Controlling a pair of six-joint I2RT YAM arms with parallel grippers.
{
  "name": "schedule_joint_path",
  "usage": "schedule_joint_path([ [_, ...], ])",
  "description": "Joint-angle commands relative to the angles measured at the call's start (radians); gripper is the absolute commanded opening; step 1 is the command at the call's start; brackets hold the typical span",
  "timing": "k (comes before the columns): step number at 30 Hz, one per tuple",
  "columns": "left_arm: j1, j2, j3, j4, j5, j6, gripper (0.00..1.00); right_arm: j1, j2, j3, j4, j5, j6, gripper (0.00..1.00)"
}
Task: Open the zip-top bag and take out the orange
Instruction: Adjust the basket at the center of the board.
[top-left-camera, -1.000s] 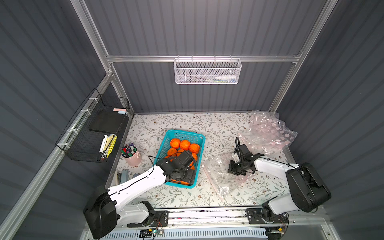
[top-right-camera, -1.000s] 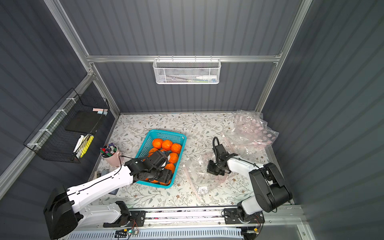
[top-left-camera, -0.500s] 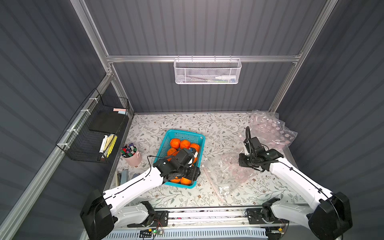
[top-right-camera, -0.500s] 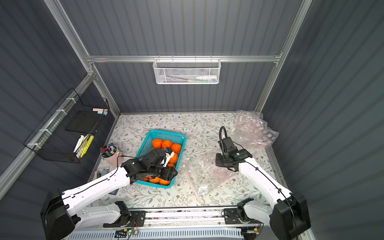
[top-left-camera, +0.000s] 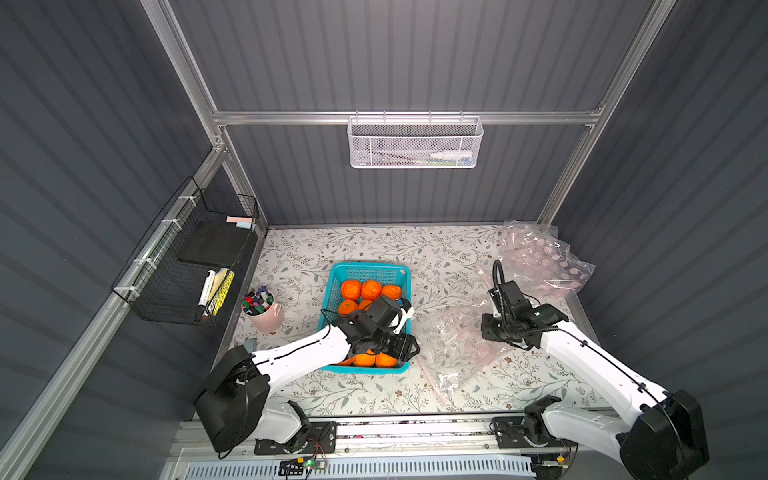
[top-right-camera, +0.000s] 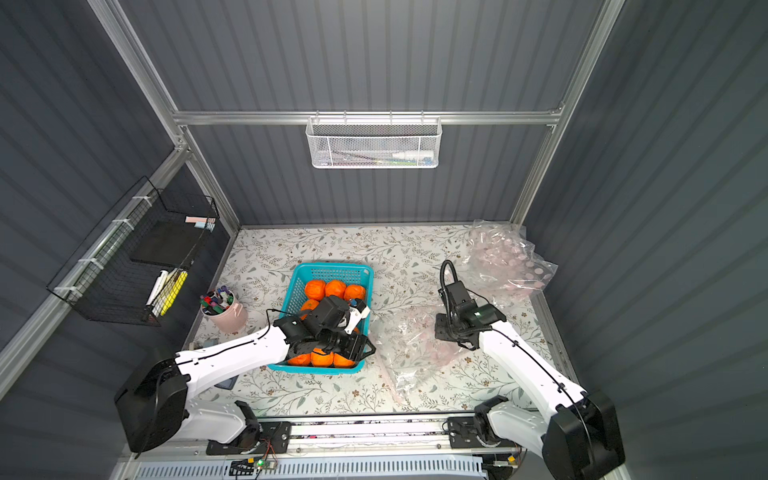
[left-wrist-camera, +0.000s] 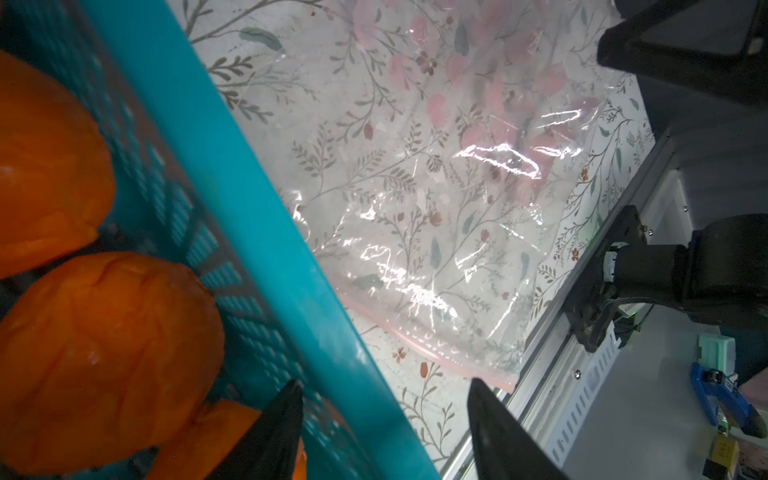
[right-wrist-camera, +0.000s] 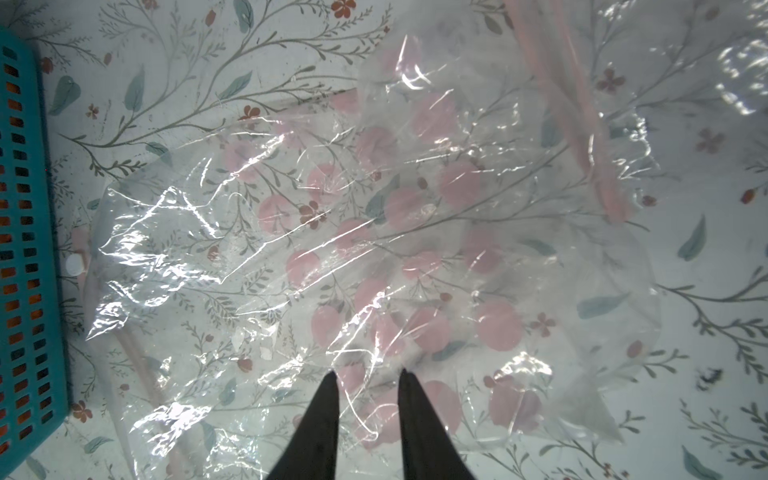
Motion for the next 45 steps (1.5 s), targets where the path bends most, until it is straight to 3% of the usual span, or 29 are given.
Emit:
schedule_joint_path([
  [1, -0.011, 0.050, 0.052, 0.123, 0.102, -0.001, 0.64, -0.006, -0.014, -0.016, 0.000, -0.004, 0.016, 0.29],
  [11, -0.098, 0.181, 0.185, 0.115, 0.123, 0.074, 0.64, -0.016, 0.000, -0.022, 0.016, -0.014, 0.014, 0.29],
  [16, -0.105, 0.141, 0.208, 0.068, 0.114, 0.117, 0.66, -0.019, -0.008, -0.024, 0.024, -0.023, 0.010, 0.29],
  [19, -0.097, 0.046, 0.226, 0.012, -0.063, 0.118, 0.74, -0.020, -0.009, -0.022, 0.030, -0.026, 0.005, 0.29],
  [22, -0.062, -0.065, 0.235, -0.073, -0.335, 0.130, 0.78, -0.023, -0.011, -0.019, 0.040, -0.035, 0.005, 0.29],
  [25, -0.003, -0.174, 0.211, -0.122, -0.642, 0.128, 0.81, -0.025, -0.015, -0.019, 0.051, -0.044, 0.009, 0.29],
  [28, 0.111, -0.256, 0.130, -0.098, -0.804, 0.105, 0.87, -0.025, -0.015, -0.020, 0.060, -0.050, 0.010, 0.29],
  [35, 0.436, -0.291, -0.057, 0.045, -0.816, 0.033, 0.89, -0.032, -0.023, 0.026, 0.053, 0.011, -0.020, 0.33],
  [41, 0.553, -0.194, -0.139, 0.184, -0.866, 0.012, 0.89, -0.083, -0.028, 0.067, 0.082, 0.082, -0.033, 0.43],
  [45, 0.666, -0.131, -0.168, 0.252, -0.793, 0.006, 0.89, -0.180, -0.025, 0.092, 0.107, 0.079, -0.019, 0.49],
])
